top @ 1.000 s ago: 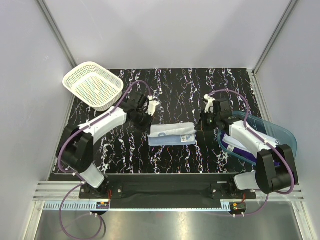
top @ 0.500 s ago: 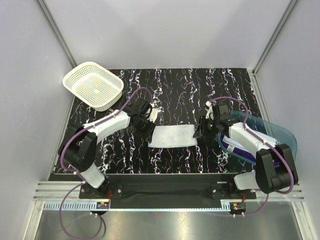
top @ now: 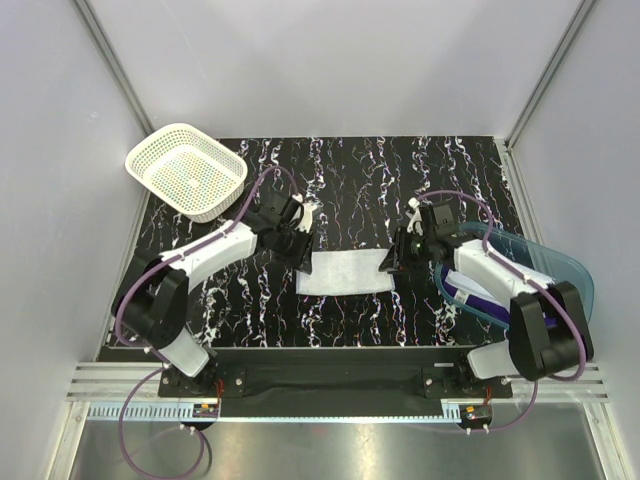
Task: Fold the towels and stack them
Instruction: Fold the towel
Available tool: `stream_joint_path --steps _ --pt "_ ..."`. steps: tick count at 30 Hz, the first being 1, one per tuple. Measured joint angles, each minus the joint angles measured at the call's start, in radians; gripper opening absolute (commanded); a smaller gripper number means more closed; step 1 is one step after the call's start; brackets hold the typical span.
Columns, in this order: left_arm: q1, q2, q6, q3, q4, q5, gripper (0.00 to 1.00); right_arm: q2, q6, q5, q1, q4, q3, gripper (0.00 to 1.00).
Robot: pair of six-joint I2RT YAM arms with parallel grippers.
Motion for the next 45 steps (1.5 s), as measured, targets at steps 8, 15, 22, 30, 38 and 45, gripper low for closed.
stream_joint_path --steps 8,15,22,30,38,45 --pt "-0.002 0.037 -0.126 -0.139 0.132 0.006 0.33 0.166 0.003 0.04 0.0 0.054 0.002 0.33" --pt "-0.002 0.052 -0.181 -0.146 0.119 -0.042 0.36 0.173 0.002 0.132 0.001 0.001 0.039 0.26" --pt "-0.002 0.0 -0.206 -0.045 0.07 -0.059 0.4 0.141 0.004 0.146 0.001 0.007 0.131 0.24" --pt "-0.002 0.049 -0.231 -0.043 0.131 -0.054 0.4 0.305 -0.005 0.133 0.001 0.061 0.18 0.22" --pt "0.007 0.107 -0.245 -0.071 0.101 -0.079 0.43 0.363 -0.028 0.175 0.003 0.023 0.212 0.4" --pt "0.028 0.018 -0.239 -0.004 0.016 -0.119 0.48 0.217 -0.048 0.179 0.003 -0.034 0.216 0.59"
